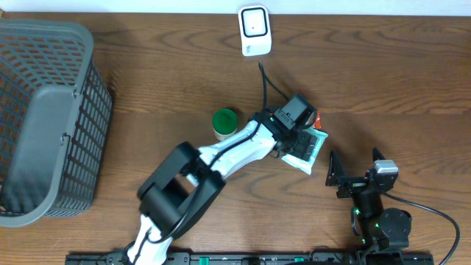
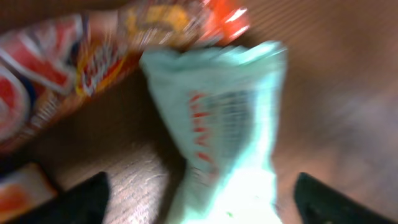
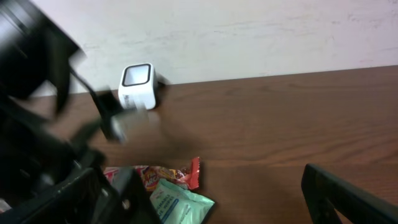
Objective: Scan the item barcode
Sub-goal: 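Open the left gripper to drop the wipes right of the TOP bar, then retract the left arm to the basket and reach the right gripper to the wipes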
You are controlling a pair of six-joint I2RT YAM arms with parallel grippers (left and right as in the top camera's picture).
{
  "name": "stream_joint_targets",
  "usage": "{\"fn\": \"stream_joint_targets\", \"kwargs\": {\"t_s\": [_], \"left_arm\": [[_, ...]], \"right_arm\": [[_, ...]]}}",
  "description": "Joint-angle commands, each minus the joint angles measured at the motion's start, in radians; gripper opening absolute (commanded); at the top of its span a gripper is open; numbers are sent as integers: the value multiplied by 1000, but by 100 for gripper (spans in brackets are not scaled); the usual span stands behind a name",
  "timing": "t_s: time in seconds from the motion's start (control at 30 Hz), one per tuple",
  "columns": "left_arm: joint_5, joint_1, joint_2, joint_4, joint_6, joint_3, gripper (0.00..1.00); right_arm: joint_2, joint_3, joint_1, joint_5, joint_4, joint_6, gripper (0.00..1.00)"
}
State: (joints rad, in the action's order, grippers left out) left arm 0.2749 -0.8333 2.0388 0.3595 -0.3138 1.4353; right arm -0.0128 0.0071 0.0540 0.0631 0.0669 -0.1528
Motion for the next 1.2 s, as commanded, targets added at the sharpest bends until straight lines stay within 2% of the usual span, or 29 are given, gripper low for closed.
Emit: {"fn": "stream_joint_targets", "kwargs": {"t_s": [0.0, 0.13, 0.3, 0.43, 0.6, 0.87, 1.17], "left_arm": [[-6, -1, -166, 0, 59, 22, 98], [-11, 0, -294, 17, 98, 22, 98], [-254, 14, -473, 34, 155, 22, 98], [-384, 61, -613, -31, 187, 22, 98], [-422, 168, -794, -141, 214, 22, 98], [-448, 329, -986, -160, 468, 22, 98], [-844, 363, -1020, -130, 741, 22, 98]], "right_arm": [[2, -2, 6, 5, 3, -11, 99], [2, -2, 6, 5, 3, -11, 99], [2, -2, 6, 5, 3, -11, 99], [2, -2, 6, 5, 3, -11, 99], [2, -2, 6, 5, 3, -11, 99], [2, -2, 6, 31, 1, -14, 99], [-16, -2, 6, 50, -1, -108, 99]]}}
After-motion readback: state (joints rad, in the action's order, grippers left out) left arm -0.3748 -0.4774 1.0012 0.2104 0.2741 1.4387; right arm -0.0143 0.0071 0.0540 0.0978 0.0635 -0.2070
